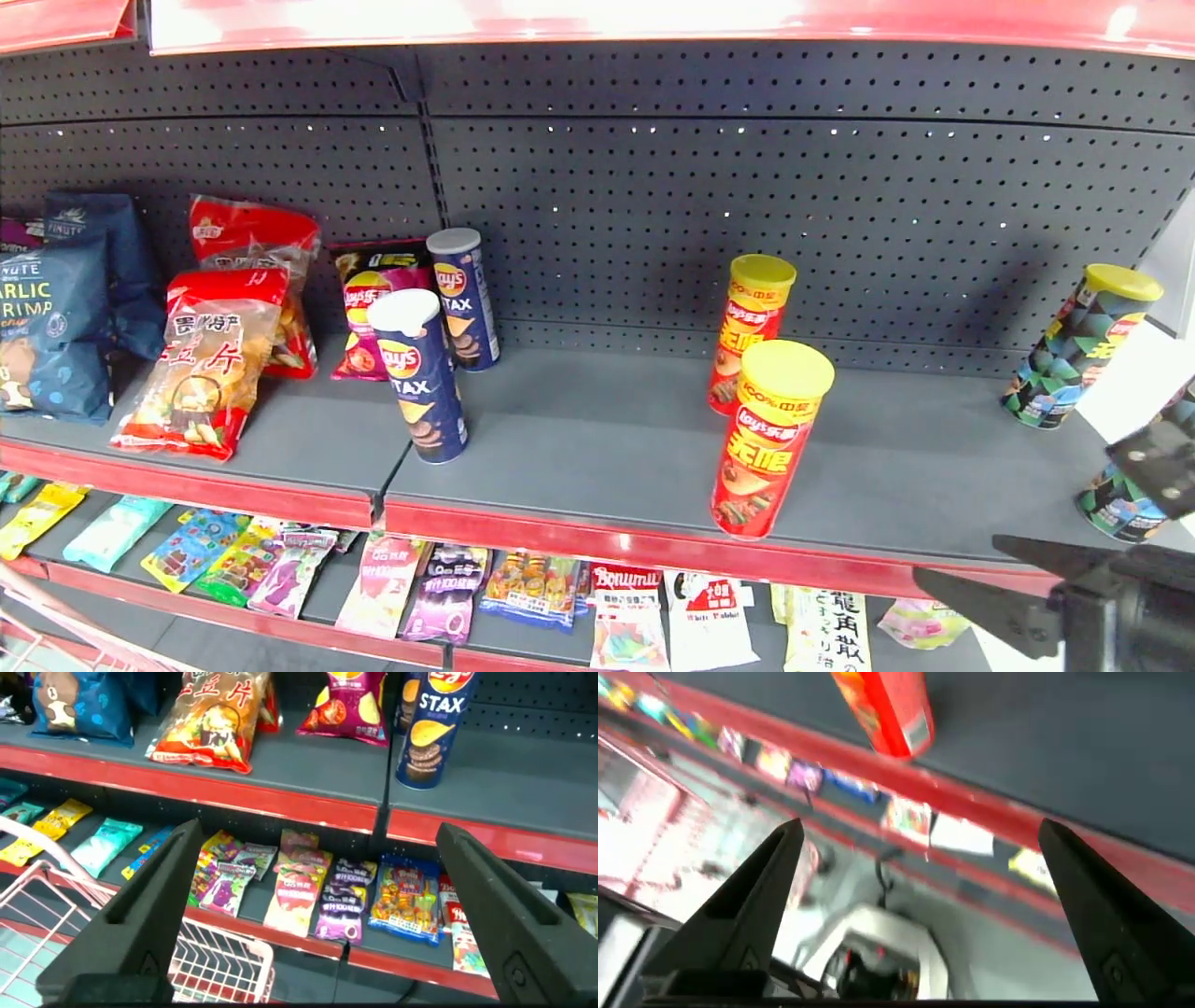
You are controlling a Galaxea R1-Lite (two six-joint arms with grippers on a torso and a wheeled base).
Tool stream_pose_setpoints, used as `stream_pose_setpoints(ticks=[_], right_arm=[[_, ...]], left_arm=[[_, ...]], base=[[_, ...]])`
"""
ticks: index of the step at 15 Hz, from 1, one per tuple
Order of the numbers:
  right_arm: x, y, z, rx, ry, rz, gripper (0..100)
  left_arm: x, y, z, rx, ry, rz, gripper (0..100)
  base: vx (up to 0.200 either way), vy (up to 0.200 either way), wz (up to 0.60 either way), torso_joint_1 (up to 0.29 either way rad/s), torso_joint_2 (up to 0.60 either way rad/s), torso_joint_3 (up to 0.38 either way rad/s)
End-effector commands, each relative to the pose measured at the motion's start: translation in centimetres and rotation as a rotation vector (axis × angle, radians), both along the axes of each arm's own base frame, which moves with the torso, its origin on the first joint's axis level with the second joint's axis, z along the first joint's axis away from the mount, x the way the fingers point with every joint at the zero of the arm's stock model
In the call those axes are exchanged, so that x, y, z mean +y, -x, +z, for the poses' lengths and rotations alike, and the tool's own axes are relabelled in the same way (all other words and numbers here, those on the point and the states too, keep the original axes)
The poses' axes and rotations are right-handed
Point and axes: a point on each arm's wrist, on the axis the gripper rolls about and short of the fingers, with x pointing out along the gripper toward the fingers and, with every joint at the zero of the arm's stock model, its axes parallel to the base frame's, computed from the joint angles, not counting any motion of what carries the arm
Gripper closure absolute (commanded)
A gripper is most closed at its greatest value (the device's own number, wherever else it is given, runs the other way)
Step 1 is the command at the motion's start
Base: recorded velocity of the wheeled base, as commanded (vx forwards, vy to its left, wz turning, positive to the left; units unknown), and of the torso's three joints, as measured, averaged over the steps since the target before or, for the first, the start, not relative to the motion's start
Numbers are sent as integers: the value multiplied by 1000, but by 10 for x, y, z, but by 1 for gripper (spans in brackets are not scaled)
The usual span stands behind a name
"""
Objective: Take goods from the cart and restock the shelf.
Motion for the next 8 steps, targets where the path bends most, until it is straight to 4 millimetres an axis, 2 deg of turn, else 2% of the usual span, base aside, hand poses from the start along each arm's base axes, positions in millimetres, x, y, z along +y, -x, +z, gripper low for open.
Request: stream_pose_setpoints(ticks=[1, 5, 8], right_arm=[[14, -33, -27, 181, 73, -4, 0], [26, -60, -35, 238, 101, 1, 0], [25, -54, -38, 234, 117, 88, 0]], left_arm=[[0, -1, -2, 9, 0, -2, 0], [0, -2, -7, 18, 0, -3, 0], [0, -2, -7, 21, 0, -6, 0]], base=[[0, 0, 0, 0, 0, 0], [0, 0, 0, 0, 0, 0], [0, 0, 0, 0, 0, 0]])
